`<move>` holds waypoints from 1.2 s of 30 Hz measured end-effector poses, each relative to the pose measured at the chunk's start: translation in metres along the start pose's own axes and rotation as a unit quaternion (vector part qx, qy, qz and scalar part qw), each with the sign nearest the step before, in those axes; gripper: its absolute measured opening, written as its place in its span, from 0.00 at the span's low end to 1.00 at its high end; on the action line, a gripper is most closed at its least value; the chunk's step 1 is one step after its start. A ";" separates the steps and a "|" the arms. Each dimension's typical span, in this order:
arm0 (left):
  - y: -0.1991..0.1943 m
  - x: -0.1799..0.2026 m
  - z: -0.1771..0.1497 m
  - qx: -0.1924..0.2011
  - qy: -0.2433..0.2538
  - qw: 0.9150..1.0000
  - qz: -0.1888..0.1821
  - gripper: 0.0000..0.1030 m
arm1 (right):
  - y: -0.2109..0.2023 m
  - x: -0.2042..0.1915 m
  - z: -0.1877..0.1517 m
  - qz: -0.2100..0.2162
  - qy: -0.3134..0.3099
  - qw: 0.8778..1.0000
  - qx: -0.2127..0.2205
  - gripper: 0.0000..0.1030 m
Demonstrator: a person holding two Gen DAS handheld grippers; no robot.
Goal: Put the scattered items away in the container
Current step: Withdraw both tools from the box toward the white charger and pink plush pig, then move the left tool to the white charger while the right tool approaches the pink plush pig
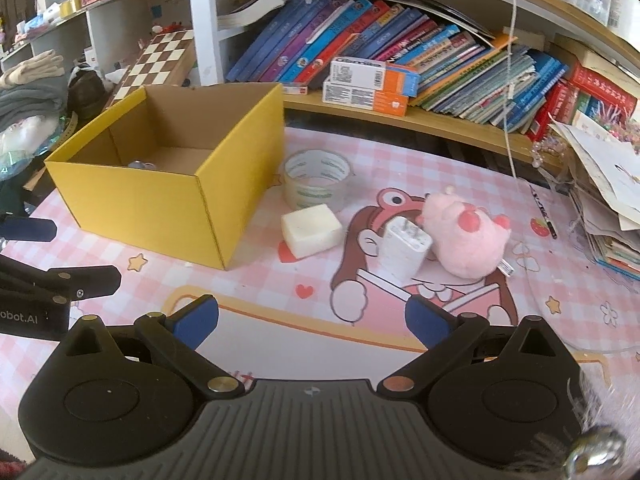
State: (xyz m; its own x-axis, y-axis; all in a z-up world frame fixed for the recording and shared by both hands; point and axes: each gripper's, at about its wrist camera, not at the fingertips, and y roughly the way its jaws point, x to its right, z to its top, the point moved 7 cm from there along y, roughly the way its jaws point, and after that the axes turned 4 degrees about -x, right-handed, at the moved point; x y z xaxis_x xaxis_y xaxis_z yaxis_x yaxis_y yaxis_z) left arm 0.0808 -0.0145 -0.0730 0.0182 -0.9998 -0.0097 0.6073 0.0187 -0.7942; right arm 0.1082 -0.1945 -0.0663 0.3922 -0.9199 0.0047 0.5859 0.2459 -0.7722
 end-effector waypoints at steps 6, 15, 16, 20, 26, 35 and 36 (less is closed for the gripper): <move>0.002 0.020 0.002 0.000 0.010 1.000 -0.003 0.95 | -0.003 0.019 -0.006 -0.004 0.006 1.000 -0.001 0.98; 0.006 0.045 0.006 -0.001 0.025 1.000 -0.007 0.95 | -0.005 0.044 -0.012 -0.009 0.017 1.000 0.000 0.98; 0.007 0.047 0.007 -0.002 0.026 1.000 -0.008 0.95 | -0.005 0.046 -0.012 -0.009 0.018 1.000 0.000 0.98; 0.010 0.057 0.009 -0.003 0.033 0.999 -0.009 0.95 | -0.004 0.055 -0.013 -0.009 0.023 1.000 0.000 0.98; 0.015 0.076 0.013 -0.007 0.052 0.998 -0.024 0.95 | -0.002 0.069 -0.015 -0.011 0.033 0.999 0.001 0.98; 0.024 0.117 0.022 0.000 0.124 0.991 -0.055 0.95 | 0.000 0.092 -0.008 -0.022 0.049 0.998 0.014 0.98; 0.025 0.119 0.024 0.001 0.127 0.990 -0.057 0.95 | 0.000 0.094 -0.007 -0.022 0.050 0.998 0.014 0.98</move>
